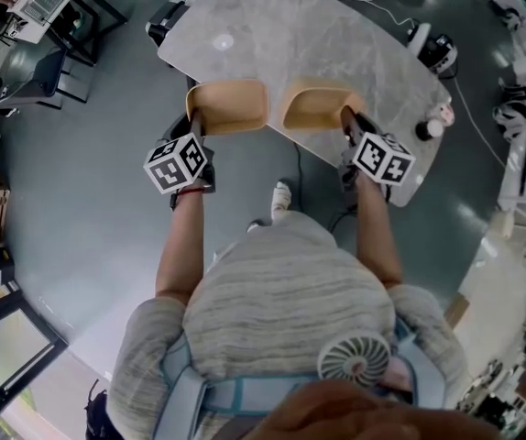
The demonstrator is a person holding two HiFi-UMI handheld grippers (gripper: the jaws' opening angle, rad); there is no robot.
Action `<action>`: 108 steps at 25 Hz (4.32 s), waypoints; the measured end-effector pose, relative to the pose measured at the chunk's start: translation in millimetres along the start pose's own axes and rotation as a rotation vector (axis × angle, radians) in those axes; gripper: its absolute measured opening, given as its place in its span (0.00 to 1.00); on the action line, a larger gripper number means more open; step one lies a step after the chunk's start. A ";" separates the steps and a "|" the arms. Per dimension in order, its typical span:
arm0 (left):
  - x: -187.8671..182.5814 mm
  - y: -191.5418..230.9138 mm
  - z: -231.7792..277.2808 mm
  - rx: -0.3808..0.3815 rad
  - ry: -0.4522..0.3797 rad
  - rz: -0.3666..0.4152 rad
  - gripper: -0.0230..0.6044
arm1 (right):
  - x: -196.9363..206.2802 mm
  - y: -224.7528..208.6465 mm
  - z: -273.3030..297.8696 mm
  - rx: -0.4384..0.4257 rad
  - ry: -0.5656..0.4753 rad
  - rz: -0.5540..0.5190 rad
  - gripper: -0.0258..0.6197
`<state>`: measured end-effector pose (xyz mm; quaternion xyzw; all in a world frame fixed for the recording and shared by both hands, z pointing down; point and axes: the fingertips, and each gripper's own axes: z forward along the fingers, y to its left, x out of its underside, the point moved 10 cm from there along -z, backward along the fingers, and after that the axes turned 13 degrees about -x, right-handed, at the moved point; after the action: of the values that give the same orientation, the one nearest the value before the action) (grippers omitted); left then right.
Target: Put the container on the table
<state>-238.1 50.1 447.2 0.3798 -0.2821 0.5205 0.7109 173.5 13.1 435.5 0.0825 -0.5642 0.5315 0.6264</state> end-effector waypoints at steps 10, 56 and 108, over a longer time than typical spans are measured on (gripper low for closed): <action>-22.2 -49.2 59.5 -0.036 0.009 -0.015 0.10 | -57.5 -57.7 47.8 -0.054 0.044 -0.027 0.04; -47.7 -23.8 181.2 -0.068 0.136 0.030 0.10 | -45.1 -128.6 173.8 0.108 0.261 0.055 0.04; -13.9 -31.4 190.9 -0.072 0.234 0.064 0.10 | 66.7 -210.0 210.7 0.399 0.789 0.115 0.04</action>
<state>-213.4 -121.6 533.9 0.2815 -0.2278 0.5731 0.7351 189.0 -185.3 666.5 -0.0391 -0.1720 0.6546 0.7351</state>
